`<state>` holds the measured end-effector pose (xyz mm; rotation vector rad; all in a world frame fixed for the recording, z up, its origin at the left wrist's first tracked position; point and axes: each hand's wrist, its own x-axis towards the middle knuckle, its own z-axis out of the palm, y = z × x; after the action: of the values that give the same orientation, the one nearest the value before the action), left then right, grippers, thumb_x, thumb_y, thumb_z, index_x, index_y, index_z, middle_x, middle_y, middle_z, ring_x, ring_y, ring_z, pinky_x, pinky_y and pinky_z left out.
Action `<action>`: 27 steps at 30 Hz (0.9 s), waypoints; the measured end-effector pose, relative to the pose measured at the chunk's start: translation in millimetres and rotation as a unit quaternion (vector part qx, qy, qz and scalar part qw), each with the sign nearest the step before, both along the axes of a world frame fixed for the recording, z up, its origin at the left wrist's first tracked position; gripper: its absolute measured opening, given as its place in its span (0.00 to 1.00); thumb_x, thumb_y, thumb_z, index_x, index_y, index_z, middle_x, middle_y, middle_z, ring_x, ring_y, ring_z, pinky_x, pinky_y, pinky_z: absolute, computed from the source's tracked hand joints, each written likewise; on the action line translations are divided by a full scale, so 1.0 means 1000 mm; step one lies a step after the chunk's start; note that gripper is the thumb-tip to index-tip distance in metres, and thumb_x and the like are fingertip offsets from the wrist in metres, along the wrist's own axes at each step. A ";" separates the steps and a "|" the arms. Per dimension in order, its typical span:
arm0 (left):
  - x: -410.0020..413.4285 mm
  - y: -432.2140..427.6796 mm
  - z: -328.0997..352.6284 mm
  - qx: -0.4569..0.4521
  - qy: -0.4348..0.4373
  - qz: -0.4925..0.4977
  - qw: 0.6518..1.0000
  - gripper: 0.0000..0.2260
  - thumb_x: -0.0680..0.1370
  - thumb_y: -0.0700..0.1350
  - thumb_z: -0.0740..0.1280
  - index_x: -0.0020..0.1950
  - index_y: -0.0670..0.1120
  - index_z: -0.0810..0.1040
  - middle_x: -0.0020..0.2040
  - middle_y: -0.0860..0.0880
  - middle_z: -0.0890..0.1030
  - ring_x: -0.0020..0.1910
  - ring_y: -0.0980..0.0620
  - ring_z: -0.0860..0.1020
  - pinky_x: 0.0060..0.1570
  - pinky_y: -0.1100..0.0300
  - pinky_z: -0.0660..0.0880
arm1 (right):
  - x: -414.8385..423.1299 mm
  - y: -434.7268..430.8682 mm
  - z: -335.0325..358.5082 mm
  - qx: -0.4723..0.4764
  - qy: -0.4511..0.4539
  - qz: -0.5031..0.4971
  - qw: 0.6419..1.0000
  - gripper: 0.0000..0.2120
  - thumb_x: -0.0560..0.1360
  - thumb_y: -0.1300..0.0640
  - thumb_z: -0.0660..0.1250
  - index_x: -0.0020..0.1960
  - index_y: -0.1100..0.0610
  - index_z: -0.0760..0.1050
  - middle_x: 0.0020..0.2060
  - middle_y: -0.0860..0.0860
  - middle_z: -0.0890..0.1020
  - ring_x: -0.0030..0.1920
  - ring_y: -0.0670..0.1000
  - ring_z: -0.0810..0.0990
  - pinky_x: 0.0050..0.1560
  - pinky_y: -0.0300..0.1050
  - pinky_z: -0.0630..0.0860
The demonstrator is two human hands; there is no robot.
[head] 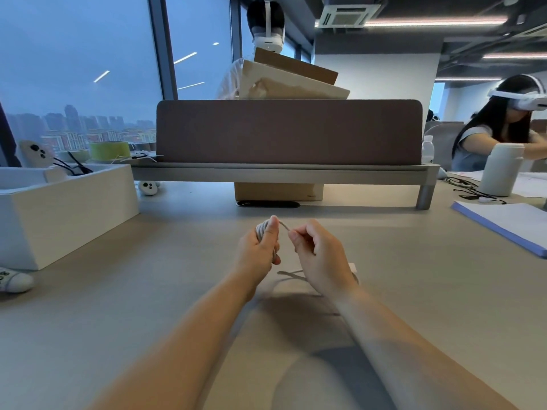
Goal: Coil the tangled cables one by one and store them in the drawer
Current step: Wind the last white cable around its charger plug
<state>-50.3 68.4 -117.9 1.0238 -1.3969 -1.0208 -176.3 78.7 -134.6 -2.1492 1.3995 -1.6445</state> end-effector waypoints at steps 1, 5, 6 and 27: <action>0.000 0.000 0.001 0.007 0.011 -0.009 1.000 0.18 0.81 0.55 0.55 0.38 0.45 0.69 0.30 0.50 0.70 0.23 0.59 0.68 0.26 0.67 0.67 | 0.000 0.000 -0.001 0.006 0.003 0.000 1.000 0.07 0.79 0.53 0.63 0.43 0.54 0.73 0.33 0.44 0.74 0.35 0.46 0.73 0.37 0.44 0.73; -0.001 0.006 0.003 0.027 0.003 -0.088 0.996 0.15 0.79 0.56 0.59 0.41 0.45 0.70 0.30 0.51 0.70 0.25 0.58 0.68 0.29 0.65 0.67 | -0.005 -0.002 -0.002 0.034 0.022 -0.035 0.999 0.08 0.79 0.51 0.61 0.44 0.54 0.73 0.34 0.44 0.76 0.35 0.46 0.74 0.37 0.46 0.74; -0.001 0.008 0.004 0.025 -0.013 -0.111 0.993 0.14 0.79 0.55 0.60 0.42 0.45 0.71 0.31 0.51 0.70 0.25 0.58 0.68 0.29 0.65 0.67 | -0.007 -0.003 -0.002 0.038 0.019 -0.048 0.998 0.08 0.80 0.51 0.61 0.44 0.54 0.73 0.34 0.45 0.76 0.35 0.46 0.75 0.37 0.46 0.74; 0.006 0.026 0.013 -0.052 -0.229 -0.166 0.958 0.16 0.72 0.36 0.72 0.54 0.46 0.69 0.41 0.53 0.72 0.35 0.63 0.72 0.36 0.73 0.70 | -0.016 -0.005 0.007 0.085 -0.020 0.013 0.996 0.08 0.76 0.50 0.66 0.39 0.50 0.78 0.33 0.45 0.80 0.37 0.49 0.77 0.40 0.56 0.76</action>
<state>-44.2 94.3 -104.8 1.0064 -2.0352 -0.9705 -192.3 73.3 -127.9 -2.0224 1.4359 -1.4918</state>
